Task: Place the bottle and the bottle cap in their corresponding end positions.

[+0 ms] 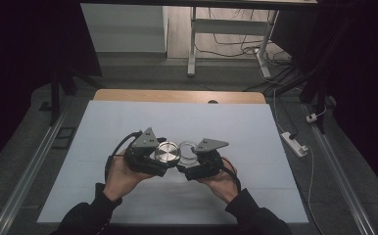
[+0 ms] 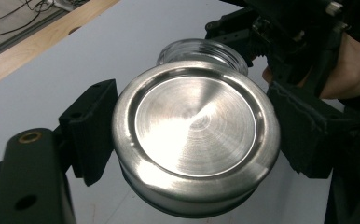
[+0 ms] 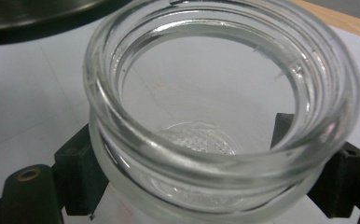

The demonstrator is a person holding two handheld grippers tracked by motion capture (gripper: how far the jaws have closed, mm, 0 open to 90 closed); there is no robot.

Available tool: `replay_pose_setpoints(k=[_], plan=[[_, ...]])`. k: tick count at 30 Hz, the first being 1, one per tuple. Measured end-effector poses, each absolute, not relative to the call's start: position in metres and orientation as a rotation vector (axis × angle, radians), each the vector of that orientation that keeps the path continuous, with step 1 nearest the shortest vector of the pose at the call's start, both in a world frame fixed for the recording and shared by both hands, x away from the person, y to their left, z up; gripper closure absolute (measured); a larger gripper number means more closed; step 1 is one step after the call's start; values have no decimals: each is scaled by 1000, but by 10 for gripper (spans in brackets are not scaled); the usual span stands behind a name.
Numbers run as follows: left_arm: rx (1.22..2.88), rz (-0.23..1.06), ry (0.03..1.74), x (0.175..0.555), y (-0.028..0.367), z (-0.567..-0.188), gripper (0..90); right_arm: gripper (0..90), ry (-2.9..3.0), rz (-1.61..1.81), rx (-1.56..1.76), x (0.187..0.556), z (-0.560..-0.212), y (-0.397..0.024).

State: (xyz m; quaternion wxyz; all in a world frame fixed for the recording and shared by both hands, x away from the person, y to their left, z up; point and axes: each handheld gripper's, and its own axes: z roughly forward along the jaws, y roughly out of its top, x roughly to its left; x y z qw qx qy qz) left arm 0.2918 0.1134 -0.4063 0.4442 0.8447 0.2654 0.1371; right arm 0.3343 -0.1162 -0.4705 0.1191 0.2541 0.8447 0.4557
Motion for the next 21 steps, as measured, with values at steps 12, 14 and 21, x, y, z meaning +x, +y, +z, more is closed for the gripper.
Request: replay_pose_setpoints(k=[12,14,21], plan=[[2099,312,645,287,117,-413,207,154,2449,1330,774,346,-468,-122],[2104,303,641,286,117,-416,207,154,2446,1326,778,349,-468,-122],[2121,278,626,285,114,-429,207,154,2449,1313,790,358,-470,-120]])
